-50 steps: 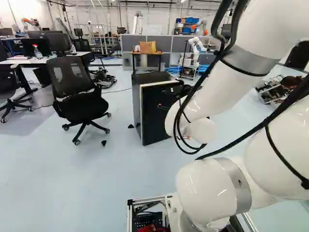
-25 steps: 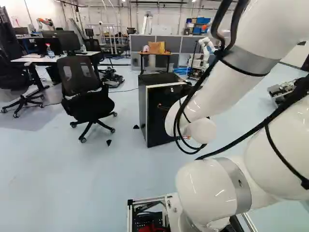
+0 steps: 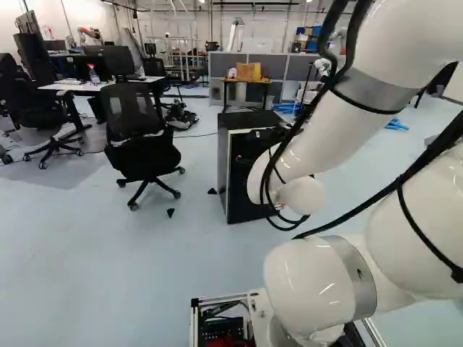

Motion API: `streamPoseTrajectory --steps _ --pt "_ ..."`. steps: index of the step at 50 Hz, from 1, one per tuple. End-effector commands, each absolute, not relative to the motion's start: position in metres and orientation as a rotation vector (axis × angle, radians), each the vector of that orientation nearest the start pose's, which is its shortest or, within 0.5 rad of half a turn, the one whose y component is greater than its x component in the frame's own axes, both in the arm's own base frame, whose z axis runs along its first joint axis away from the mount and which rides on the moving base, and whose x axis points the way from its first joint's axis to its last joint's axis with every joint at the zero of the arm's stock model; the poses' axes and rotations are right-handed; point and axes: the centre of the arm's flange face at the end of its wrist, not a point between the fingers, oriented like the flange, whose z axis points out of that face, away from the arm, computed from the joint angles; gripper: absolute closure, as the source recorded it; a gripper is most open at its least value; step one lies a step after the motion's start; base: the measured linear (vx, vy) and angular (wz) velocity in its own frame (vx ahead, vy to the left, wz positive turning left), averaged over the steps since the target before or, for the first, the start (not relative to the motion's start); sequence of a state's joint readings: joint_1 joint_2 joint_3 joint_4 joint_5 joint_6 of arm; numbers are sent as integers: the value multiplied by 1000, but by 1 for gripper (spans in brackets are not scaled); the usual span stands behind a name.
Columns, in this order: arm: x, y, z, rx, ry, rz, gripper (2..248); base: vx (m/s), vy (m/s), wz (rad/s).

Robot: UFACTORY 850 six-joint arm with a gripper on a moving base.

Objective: Grab a drink from the fridge

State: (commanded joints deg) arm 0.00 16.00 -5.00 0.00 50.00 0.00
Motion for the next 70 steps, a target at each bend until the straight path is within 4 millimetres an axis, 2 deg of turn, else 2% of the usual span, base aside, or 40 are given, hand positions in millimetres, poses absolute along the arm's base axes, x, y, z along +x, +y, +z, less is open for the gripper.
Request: streamPoseTrajectory --steps 11,42,70 --pt "270 0 366 -2558 0 -1824 3 85 -21 154" --pt "270 0 366 -2558 0 -1824 3 65 -42 2" --pt "270 0 366 -2558 0 -1824 3 33 7 40"
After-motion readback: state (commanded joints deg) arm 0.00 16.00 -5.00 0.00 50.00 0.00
